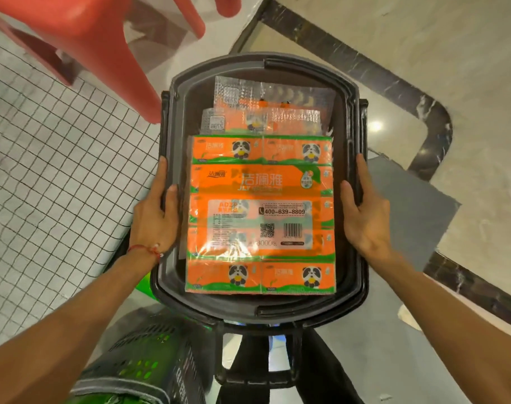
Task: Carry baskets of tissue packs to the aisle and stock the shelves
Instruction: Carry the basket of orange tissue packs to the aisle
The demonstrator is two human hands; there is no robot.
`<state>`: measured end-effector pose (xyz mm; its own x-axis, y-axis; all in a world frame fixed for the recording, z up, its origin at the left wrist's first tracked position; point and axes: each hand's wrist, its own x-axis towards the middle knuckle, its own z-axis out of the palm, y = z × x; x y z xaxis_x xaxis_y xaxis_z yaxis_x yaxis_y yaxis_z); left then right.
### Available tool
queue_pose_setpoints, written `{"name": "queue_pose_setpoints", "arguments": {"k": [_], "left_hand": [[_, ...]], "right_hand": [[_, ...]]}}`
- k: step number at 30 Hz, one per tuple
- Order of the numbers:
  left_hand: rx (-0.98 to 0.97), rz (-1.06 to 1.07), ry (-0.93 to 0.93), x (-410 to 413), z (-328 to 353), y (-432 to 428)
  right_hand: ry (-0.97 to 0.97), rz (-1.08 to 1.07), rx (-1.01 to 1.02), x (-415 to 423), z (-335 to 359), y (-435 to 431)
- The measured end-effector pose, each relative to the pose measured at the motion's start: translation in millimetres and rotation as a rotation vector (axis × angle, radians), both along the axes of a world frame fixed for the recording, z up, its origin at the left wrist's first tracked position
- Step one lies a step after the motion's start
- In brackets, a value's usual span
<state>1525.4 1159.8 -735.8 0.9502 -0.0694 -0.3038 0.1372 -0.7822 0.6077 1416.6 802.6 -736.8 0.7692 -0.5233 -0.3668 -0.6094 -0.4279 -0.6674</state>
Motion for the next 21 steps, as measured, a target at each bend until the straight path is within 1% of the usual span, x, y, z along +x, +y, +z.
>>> {"name": "queue_pose_setpoints", "arguments": {"k": [4,10,16,21], "left_hand": [[0.014,-0.078,0.036,-14.4,60.7,-14.0],[0.025,-0.254,0.051,-42.1,157.8,-47.0],[0.011,-0.417,0.04,-71.4,235.3,-87.8],[0.009,-0.586,0.013,-101.1,285.5,-138.7]], "right_hand": [[0.017,-0.075,-0.025,-46.3,69.2,-4.0],[0.073,-0.261,-0.02,-130.8,171.9,-3.8],[0.087,-0.466,-0.023,-222.1,237.1,-5.5],[0.004,-0.617,-0.012,-295.2,286.0,-0.2]]}}
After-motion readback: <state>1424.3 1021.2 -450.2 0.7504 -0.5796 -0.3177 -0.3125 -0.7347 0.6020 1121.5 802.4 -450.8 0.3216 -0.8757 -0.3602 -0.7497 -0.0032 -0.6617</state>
